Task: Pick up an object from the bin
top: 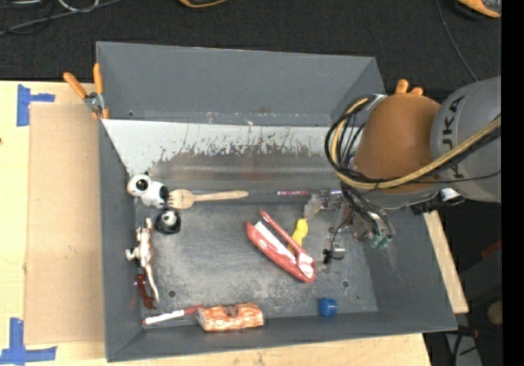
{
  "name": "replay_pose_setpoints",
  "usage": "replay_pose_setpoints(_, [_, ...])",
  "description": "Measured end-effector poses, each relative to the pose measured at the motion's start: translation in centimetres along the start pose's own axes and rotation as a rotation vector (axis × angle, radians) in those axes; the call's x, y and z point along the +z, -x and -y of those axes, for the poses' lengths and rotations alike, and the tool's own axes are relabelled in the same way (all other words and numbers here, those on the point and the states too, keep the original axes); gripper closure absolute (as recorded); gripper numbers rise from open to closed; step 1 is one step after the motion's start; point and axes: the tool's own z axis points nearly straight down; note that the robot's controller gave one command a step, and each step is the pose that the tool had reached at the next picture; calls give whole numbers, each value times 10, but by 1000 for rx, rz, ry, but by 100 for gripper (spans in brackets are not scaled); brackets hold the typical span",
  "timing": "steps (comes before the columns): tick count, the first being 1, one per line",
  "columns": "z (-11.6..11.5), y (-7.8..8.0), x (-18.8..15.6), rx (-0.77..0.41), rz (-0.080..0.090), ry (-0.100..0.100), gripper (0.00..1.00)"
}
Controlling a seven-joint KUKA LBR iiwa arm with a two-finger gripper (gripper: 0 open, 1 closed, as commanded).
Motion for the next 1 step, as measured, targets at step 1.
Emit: replay_pose_setpoints(1, [0, 2, -4, -1, 7, 0, 0])
